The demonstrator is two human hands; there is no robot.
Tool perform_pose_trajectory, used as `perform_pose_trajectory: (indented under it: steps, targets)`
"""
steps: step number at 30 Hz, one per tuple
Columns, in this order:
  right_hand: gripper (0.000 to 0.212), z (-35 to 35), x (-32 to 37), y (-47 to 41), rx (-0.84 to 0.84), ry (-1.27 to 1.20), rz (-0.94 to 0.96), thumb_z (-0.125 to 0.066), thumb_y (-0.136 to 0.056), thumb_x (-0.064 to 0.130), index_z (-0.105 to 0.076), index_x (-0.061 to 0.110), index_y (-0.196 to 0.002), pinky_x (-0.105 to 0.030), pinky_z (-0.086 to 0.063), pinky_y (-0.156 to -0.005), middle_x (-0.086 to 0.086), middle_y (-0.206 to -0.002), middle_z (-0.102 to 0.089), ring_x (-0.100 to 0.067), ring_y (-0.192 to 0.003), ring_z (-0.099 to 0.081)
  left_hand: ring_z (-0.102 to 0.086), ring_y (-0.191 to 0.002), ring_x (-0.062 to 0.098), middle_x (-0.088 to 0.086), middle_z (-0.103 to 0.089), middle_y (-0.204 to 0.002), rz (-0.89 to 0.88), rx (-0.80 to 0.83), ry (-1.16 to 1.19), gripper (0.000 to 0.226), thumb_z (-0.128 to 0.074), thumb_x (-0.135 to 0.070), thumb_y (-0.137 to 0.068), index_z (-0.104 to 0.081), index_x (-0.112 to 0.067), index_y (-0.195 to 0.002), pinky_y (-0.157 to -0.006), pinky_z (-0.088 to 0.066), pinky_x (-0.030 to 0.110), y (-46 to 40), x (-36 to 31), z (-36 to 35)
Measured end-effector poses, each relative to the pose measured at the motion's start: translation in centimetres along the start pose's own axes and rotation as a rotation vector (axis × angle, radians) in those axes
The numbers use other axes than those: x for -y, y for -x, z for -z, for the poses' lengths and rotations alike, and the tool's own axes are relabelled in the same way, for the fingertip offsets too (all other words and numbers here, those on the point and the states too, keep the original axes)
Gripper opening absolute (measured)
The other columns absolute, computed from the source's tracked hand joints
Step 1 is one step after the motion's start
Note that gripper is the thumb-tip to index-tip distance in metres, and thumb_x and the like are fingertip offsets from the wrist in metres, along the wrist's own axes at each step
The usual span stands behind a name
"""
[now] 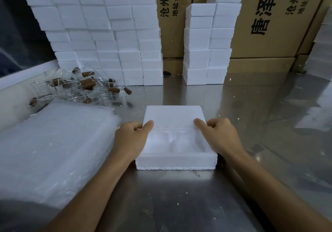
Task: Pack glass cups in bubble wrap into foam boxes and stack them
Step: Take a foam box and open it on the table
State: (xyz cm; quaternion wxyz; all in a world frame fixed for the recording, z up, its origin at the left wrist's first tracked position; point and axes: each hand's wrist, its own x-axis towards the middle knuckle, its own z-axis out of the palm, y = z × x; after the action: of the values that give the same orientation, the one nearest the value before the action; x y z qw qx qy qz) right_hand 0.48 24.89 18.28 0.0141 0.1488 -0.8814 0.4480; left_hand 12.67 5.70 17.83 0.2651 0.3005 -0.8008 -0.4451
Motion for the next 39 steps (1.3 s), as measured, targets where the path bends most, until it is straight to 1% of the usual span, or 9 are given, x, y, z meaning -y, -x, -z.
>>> perform_pose_trajectory:
  steps: [4,7,11,14,17,20,27,33,39]
  targets:
    - [0.044,-0.1,0.2,-0.1,-0.026,0.032,-0.055,-0.067,-0.081,0.043,-0.058,0.002,-0.067,-0.028,-0.038,-0.054,-0.006,-0.057,-0.054,-0.027,-0.057,-0.051,-0.023,-0.038,0.012,-0.008,-0.02,-0.038,0.028,-0.004,-0.031,0.069,-0.066,-0.042,-0.089,-0.026,-0.017,-0.038,-0.049,-0.022,0.027,-0.2,0.0,0.1]
    - [0.029,-0.2,0.3,-0.1,-0.034,-0.041,-0.087,-0.07,-0.079,0.045,-0.067,0.018,-0.091,-0.033,-0.051,-0.073,0.007,-0.079,-0.069,-0.02,-0.082,-0.066,-0.021,-0.036,0.012,-0.009,-0.019,-0.037,0.034,-0.009,-0.043,0.07,-0.069,-0.039,-0.087,-0.025,-0.016,-0.037,-0.046,-0.022,0.027,-0.6,-0.1,0.1]
    - [0.043,-0.5,0.7,0.1,0.001,-0.084,-0.053,-0.068,-0.082,0.042,-0.062,0.026,-0.122,-0.038,-0.054,-0.082,0.014,-0.077,-0.066,-0.013,-0.083,-0.064,-0.023,-0.036,0.012,-0.009,-0.022,-0.037,0.049,-0.043,-0.041,0.06,-0.068,-0.036,-0.087,-0.025,-0.019,-0.048,-0.043,-0.023,0.023,-1.2,0.3,0.0]
    - [0.038,-0.6,0.8,0.0,0.009,-0.097,-0.045,-0.066,-0.082,0.042,-0.068,0.027,-0.117,-0.038,-0.058,-0.077,0.012,-0.075,-0.069,-0.013,-0.078,-0.066,-0.037,-0.041,0.007,-0.013,-0.039,-0.04,0.043,-0.064,-0.026,0.046,-0.067,-0.035,-0.087,-0.039,-0.018,-0.055,-0.048,-0.029,0.024,-1.6,0.9,0.0]
    - [0.043,-0.6,0.6,-0.3,0.014,-0.094,-0.035,-0.066,-0.084,0.042,-0.065,0.028,-0.124,-0.038,-0.057,-0.08,0.012,-0.073,-0.069,-0.01,-0.077,-0.065,-0.058,-0.077,0.009,-0.014,-0.063,-0.089,-0.01,-0.019,-0.019,0.009,-0.065,-0.032,-0.091,-0.063,-0.027,-0.098,-0.06,-0.04,0.022,-1.3,0.2,0.2]
    - [0.047,-0.6,0.5,-0.4,0.025,-0.068,-0.017,-0.065,-0.086,0.041,-0.059,0.028,-0.131,-0.039,-0.056,-0.081,0.011,-0.073,-0.067,-0.009,-0.079,-0.063,-0.056,-0.111,0.006,-0.01,-0.063,-0.126,-0.103,0.122,-0.031,0.032,-0.063,-0.03,-0.095,-0.064,-0.031,-0.127,-0.089,-0.04,0.019,-1.3,0.1,0.4]
    - [0.036,-0.9,2.5,-0.6,-0.009,0.561,0.302,-0.045,-0.096,0.038,-0.065,0.018,-0.12,-0.041,-0.04,-0.092,-0.006,-0.126,-0.055,-0.028,-0.116,-0.048,-0.031,-0.143,0.011,-0.01,-0.027,-0.158,-0.154,0.291,-0.114,0.038,-0.064,-0.044,-0.091,-0.066,-0.033,-0.127,-0.118,-0.026,0.035,-2.1,0.0,0.8]
    - [0.035,-3.9,5.0,-2.4,0.147,0.654,0.46,-0.033,-0.099,0.036,-0.061,0.02,-0.114,-0.046,-0.032,-0.104,-0.003,-0.122,-0.057,-0.027,-0.113,-0.054,-0.038,-0.137,0.007,-0.011,-0.038,-0.154,-0.182,0.272,-0.083,0.032,-0.066,-0.04,-0.091,-0.068,-0.033,-0.122,-0.113,-0.03,0.029,-2.5,0.4,0.5]
    - [0.029,-8.4,8.3,-6.7,0.315,0.461,0.379,-0.046,-0.093,0.039,-0.067,0.021,-0.101,-0.039,-0.042,-0.086,-0.003,-0.102,-0.069,-0.027,-0.094,-0.06,-0.04,-0.137,0.011,-0.015,-0.037,-0.153,-0.16,0.262,-0.091,0.028,-0.064,-0.044,-0.092,-0.069,-0.037,-0.119,-0.115,-0.033,0.042,-2.6,0.5,0.4]
